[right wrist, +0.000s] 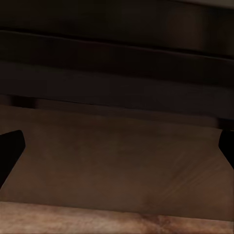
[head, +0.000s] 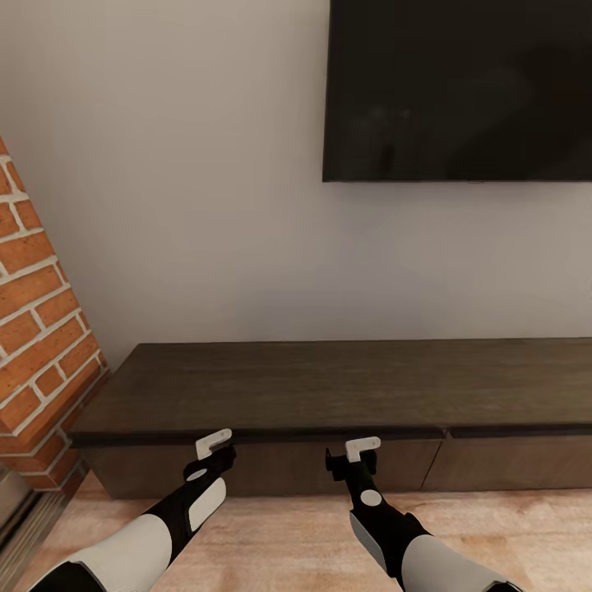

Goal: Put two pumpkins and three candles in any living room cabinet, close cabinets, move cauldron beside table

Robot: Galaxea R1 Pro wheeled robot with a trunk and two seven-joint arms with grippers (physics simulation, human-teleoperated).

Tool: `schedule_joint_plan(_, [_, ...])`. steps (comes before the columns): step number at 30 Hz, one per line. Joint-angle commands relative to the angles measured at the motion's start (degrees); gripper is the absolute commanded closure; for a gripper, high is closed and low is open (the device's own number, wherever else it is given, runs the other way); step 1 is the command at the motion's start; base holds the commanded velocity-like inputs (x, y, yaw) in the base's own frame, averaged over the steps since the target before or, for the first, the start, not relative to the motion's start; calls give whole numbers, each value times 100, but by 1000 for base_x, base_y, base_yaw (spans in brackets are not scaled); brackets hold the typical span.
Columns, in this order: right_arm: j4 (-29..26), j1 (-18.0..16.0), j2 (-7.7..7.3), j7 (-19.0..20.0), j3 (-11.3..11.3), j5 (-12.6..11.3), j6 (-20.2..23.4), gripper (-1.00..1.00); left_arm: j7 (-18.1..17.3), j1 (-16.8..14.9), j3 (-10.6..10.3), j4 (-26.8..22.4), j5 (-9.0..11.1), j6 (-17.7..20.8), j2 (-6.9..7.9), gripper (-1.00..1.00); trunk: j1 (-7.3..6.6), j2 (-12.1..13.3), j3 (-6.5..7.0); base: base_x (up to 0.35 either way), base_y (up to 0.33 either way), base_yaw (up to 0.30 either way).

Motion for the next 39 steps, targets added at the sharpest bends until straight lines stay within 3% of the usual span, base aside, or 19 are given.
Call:
schedule_joint_plan(1, [-3,-9,-1,-30,85,-21,-23,-100,16,-20,-29,-7,-39,-35,6,-100,-1,-2,-3,7,0,0])
schedule_joint_plan(13, [-3,-9,-1,-40,85,-21,-30,-100,16,-20,-31,5,-34,-29,6,-100,-1,-2,-3,-242,0,0])
schedule_joint_plan(26, [469,-3,-40,-81,69,-48,-87,-100,15,-25,-62,649,-40,-104,-86,-100,-1,-2,-3,-156,-25,0])
schedule_joint_plan(33, [1039,19,-181,-83,55,-125,-667,-100,3,75,-63,981,-44,-193,-100,-100,-19,8,152,-3,-1,0])
schedule_joint_plan(39, [1363,27,-237,-72,42,-345,-763,-100,-272,91,-60,1417,-39,-257,-147,-100,-54,54,281,0,0,0])
